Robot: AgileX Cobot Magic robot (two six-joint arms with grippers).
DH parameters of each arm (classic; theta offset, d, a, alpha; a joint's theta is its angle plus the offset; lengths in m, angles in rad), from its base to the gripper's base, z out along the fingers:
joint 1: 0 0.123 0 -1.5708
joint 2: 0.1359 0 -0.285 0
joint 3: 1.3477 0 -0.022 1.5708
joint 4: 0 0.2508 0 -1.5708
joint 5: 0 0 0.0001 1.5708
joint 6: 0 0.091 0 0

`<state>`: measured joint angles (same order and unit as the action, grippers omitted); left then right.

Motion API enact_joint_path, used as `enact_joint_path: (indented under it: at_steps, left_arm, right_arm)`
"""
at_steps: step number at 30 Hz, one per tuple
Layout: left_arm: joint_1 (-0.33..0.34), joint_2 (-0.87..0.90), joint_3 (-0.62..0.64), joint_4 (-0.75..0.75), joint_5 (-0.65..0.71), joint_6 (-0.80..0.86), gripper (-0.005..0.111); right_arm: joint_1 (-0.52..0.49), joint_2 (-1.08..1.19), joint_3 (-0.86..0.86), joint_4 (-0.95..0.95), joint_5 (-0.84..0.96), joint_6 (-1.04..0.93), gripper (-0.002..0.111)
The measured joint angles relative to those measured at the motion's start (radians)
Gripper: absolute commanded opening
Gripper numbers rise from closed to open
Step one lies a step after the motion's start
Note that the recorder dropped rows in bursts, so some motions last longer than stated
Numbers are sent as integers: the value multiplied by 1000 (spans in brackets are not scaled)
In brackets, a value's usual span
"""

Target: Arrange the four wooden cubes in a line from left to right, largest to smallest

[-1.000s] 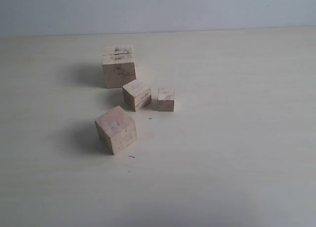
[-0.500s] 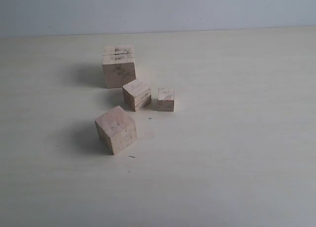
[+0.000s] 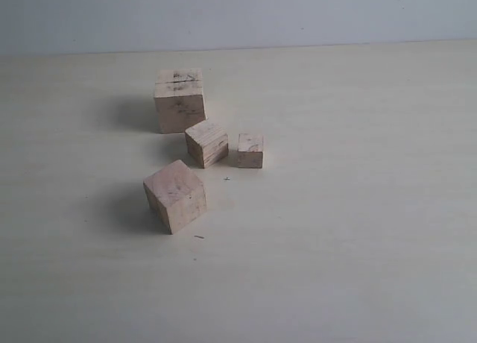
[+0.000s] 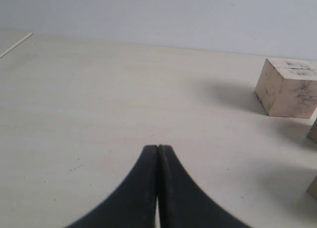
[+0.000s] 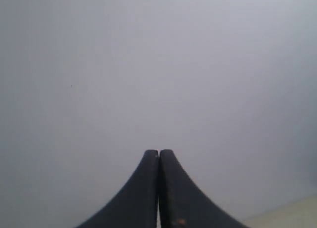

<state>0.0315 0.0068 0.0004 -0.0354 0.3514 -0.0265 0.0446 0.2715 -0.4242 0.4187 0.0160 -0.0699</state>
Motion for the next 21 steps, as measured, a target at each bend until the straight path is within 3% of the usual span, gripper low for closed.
enact_joint_path:
  at_steps: [7,13,17,21]
  left_arm:
    - [0,0,0,0,0,0,0]
    - [0,0,0,0,0,0,0]
    - [0,0,0,0,1,0,0]
    - [0,0,0,0,1,0,0]
  right_arm:
    - [0,455,-406,39,488,-72,0]
    - [1,789,-573,283,900,-135,0]
    - [1,910,-585,385,967,-207,0]
    - [1,987,-587,404,873,-226,0]
